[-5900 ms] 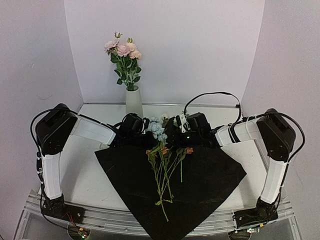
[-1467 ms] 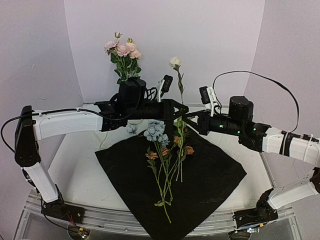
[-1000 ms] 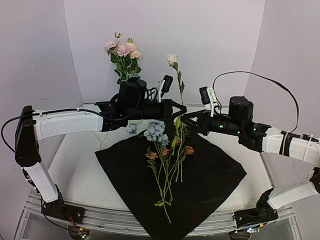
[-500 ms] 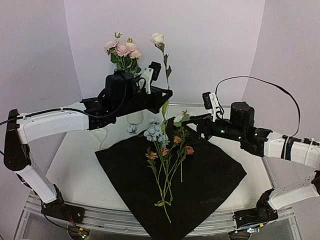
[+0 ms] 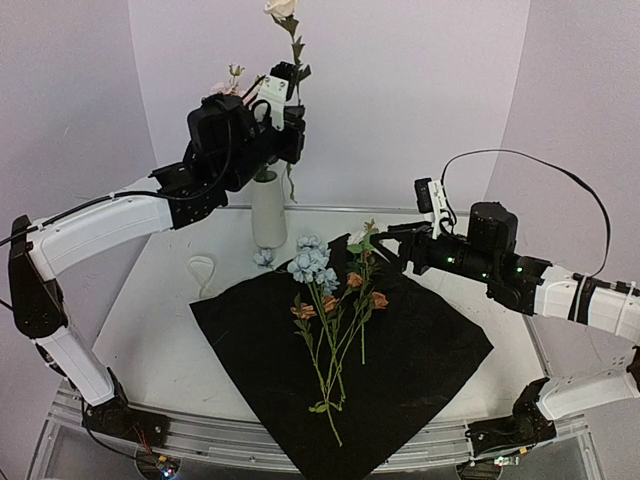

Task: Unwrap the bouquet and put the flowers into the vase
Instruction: Insert the fake flower into the vase.

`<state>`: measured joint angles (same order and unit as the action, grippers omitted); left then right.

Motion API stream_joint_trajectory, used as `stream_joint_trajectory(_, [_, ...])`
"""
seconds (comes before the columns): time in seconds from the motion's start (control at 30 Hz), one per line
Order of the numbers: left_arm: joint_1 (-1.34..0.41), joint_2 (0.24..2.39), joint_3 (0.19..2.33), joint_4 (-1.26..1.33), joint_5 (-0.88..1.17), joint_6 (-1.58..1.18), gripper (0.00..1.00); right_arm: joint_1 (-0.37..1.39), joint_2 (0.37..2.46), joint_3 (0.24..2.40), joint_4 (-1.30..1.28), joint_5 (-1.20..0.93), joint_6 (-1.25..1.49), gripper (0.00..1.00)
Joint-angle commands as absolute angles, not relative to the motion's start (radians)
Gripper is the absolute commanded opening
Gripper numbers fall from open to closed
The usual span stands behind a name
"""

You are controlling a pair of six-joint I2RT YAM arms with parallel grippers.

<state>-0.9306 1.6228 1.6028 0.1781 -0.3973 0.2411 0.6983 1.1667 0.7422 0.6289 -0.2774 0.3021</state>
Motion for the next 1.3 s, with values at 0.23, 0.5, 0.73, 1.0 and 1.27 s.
stream_joint_trajectory(0.23, [-0.783,1.696,1.737,0.425,-0.387,0.374,0.00,0.701,1.134,0.758,0.662,-0.255,0.275,0.73])
stream_joint_trajectory(0.5, [-0.738,1.768,1.803,0.499,-0.392,0.421,0.00,0.701,1.146,0.770,0.655,-0.239,0.269,0.73])
stream_joint_trajectory(0.73, [-0.694,1.835,1.872,0.512,-0.371,0.392,0.00,0.702,1.146,0.786,0.638,-0.225,0.266,0.73])
stream_joint_trajectory(1.0, [-0.658,1.902,1.929,0.520,-0.352,0.357,0.00,0.702,1.156,0.799,0.622,-0.210,0.257,0.73])
stream_joint_trajectory(1.27, [-0.623,1.938,1.921,0.522,-0.344,0.301,0.00,0.701,1.188,0.814,0.618,-0.211,0.255,0.73])
